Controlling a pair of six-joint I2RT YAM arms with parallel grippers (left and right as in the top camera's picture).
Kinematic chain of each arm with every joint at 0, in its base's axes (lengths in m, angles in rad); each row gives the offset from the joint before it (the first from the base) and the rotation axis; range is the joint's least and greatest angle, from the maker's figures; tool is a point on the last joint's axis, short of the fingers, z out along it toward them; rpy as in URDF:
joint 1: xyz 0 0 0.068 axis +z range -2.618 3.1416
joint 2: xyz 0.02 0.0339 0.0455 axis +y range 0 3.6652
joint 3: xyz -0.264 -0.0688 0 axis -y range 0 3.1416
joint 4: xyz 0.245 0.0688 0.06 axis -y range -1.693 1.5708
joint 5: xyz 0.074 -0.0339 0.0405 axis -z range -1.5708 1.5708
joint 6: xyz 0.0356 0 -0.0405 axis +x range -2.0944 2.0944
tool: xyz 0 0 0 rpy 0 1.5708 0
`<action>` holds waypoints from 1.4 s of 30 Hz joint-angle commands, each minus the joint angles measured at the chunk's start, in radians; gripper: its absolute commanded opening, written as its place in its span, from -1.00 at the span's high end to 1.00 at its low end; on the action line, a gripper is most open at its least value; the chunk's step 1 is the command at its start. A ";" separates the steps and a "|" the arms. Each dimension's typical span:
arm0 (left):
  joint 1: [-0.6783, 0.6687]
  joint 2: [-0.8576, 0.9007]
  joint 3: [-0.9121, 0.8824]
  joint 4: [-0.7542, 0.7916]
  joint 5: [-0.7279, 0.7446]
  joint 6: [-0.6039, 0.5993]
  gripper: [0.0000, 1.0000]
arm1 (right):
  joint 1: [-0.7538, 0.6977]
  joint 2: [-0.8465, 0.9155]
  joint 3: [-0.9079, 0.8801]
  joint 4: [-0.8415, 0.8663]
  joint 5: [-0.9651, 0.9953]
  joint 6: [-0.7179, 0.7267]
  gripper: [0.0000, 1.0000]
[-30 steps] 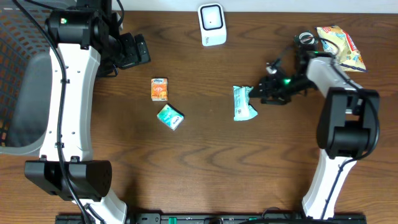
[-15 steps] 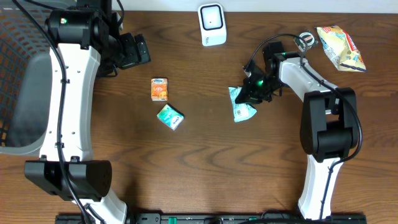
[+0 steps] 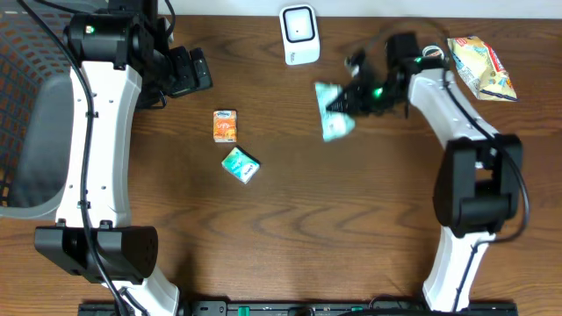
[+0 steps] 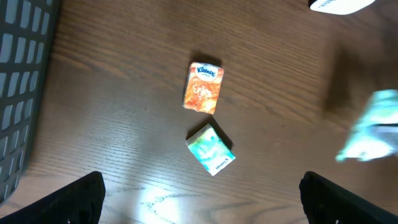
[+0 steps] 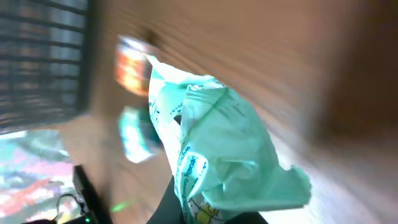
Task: Scan the item barcode
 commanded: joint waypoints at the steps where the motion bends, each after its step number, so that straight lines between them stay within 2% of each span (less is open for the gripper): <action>1: 0.006 0.005 0.003 -0.003 -0.013 0.006 -0.96 | 0.001 -0.117 0.056 0.061 -0.230 -0.045 0.98; 6: 0.006 0.005 0.003 -0.003 -0.013 0.006 -0.96 | 0.008 -0.130 0.056 0.100 -0.311 0.024 0.98; 12: 0.006 0.005 0.003 -0.003 -0.013 0.006 -0.96 | 0.009 -0.130 0.055 0.103 -0.301 0.035 0.98; 14: 0.006 0.005 0.003 -0.003 -0.013 0.006 -0.96 | 0.010 -0.130 0.055 0.103 -0.241 0.068 0.98; 18: 0.006 0.005 0.003 -0.003 -0.013 0.006 -0.96 | 0.034 -0.130 0.052 0.102 0.019 0.185 0.98; 24: 0.006 0.005 0.003 -0.003 -0.013 0.006 -0.96 | 0.171 -0.129 0.052 0.136 0.776 0.187 0.97; 25: 0.006 0.005 0.003 -0.003 -0.013 0.006 -0.96 | 0.211 -0.129 0.052 0.173 0.948 0.151 0.97; 26: 0.006 0.005 0.003 -0.003 -0.013 0.006 -0.96 | 0.232 -0.129 0.052 0.203 1.035 0.118 0.98; 27: 0.006 0.005 0.003 -0.003 -0.013 0.006 -0.96 | 0.282 -0.127 0.052 0.294 1.207 0.019 0.97; 29: 0.006 0.005 0.003 -0.003 -0.013 0.006 -0.96 | 0.355 -0.108 0.052 0.523 1.381 -0.218 0.97; 31: 0.006 0.005 0.003 -0.003 -0.013 0.006 -0.96 | 0.386 -0.079 0.052 0.701 1.374 -0.409 0.98; 34: 0.006 0.005 0.003 -0.003 -0.013 0.006 -0.96 | 0.396 -0.012 0.052 0.945 1.297 -0.610 0.97; 38: 0.006 0.005 0.003 -0.003 -0.013 0.006 -0.96 | 0.384 0.103 0.052 1.249 1.279 -0.760 0.98; 42: 0.006 0.005 0.003 -0.003 -0.013 0.006 -0.96 | 0.371 0.200 0.052 1.461 1.242 -0.786 0.98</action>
